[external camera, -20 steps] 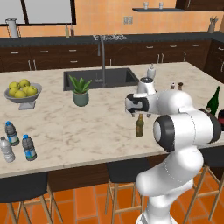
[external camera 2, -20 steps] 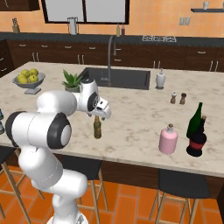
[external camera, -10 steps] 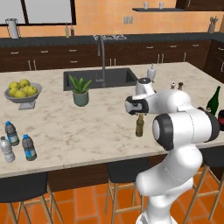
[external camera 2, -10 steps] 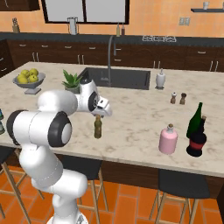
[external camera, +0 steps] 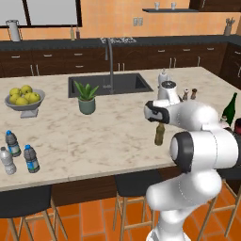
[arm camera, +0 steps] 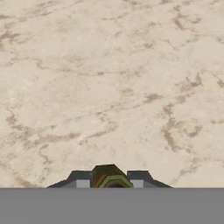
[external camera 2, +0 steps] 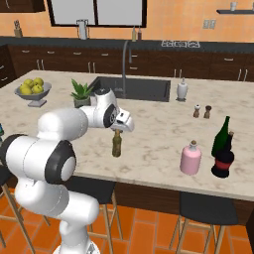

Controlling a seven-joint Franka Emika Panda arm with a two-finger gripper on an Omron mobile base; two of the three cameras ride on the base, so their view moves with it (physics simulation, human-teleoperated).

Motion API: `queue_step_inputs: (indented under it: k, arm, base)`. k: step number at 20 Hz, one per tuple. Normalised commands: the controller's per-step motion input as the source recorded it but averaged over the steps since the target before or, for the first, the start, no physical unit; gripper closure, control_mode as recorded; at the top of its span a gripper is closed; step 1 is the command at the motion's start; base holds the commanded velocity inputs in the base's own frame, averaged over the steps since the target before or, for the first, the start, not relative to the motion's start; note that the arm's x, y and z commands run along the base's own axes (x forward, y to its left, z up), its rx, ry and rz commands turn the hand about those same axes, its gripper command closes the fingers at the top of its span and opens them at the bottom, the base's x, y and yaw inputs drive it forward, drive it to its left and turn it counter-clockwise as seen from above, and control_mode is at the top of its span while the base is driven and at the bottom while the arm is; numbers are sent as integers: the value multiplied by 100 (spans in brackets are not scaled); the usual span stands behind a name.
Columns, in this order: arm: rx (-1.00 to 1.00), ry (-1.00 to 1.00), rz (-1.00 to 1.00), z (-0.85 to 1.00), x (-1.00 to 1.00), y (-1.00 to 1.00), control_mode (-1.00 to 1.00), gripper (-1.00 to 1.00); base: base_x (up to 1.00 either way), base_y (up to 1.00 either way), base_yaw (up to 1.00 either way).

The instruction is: Move the plastic bottles in the middle to the plastics group, and the glass bottles in the middle to the glass group.

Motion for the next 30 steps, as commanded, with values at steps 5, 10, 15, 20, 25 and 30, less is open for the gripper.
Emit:
queue_step_inputs:
  k: [5,10,15,20,25,30]
  arm:
    - [-2,-11,2,35,-22,-78,-100,100]
    - [-11,-4,0,7,1,-82,-100,100]
    - [-10,-1,0,1,16,-81,-100,100]
    - [-3,0,0,8,21,-79,-100,100]
    - [0,0,0,-2,24,-69,-100,100]
    - [0,0,1,0,36,-58,-100,100]
  base:
    - [0,0,0]
    - [0,0,0]
    - [0,0,0]
    - [0,0,0]
    - [0,0,0]
    - [0,0,0]
